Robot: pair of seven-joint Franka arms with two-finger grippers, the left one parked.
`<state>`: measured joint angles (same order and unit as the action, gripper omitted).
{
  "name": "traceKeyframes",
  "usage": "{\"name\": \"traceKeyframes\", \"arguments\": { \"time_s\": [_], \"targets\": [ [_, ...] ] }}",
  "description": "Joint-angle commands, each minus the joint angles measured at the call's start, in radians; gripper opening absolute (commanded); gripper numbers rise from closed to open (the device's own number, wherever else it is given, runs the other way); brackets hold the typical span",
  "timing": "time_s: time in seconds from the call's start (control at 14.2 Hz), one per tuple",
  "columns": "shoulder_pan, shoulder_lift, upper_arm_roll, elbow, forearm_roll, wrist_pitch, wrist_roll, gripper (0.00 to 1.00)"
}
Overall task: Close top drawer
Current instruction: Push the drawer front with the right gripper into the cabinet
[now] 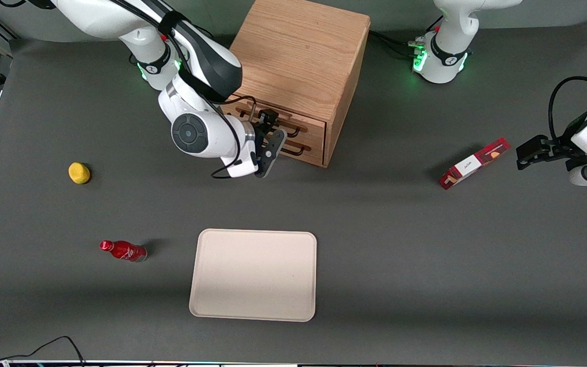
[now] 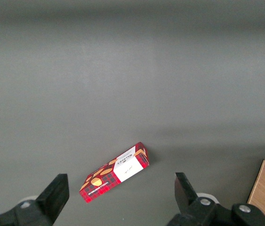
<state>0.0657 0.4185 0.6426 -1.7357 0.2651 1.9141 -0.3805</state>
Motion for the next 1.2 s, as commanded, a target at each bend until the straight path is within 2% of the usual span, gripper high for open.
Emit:
{"name": "traceKeyframes", "arguments": {
  "time_s": [0.0, 0.78, 1.13],
  "targets": [
    [-0.009, -0.041, 0.023, -0.050, 0.036, 0.022, 0.020, 1.00],
    [-0.026, -0.055, 0.026, 0.054, 0.034, -0.066, 0.041, 1.00],
    [-0.033, -0.176, -0.010, 0.149, 0.022, -0.182, 0.146, 1.00]
  ]
}}
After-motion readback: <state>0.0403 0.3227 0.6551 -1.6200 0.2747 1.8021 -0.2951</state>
